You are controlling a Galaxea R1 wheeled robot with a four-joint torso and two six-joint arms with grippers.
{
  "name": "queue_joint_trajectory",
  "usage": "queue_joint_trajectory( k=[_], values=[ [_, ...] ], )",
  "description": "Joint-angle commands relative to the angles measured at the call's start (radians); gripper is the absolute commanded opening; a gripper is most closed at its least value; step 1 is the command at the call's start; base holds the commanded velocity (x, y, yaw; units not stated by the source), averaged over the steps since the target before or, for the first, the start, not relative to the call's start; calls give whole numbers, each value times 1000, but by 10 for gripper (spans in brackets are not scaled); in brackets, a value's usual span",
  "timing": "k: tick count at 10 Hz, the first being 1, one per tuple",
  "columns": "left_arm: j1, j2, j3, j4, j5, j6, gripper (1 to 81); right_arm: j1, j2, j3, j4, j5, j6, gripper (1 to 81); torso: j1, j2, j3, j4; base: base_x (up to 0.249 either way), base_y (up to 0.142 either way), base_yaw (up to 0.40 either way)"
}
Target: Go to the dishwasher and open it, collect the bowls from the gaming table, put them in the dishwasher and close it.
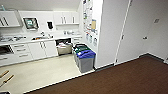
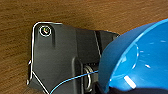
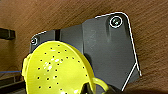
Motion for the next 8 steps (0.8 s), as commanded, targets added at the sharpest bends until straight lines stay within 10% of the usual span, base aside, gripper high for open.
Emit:
queue_joint_trajectory(
  k=[1,8],
  values=[
    [-41,-24,12,-1,18,4,10,36,-19,3,-13,-35,-4,10,0,0,0,0,88,67,0],
    [-41,-24,12,-1,16,2,10,36,-17,3,-13,-35,-4,10,0,0,0,0,87,67,0]
  ],
)
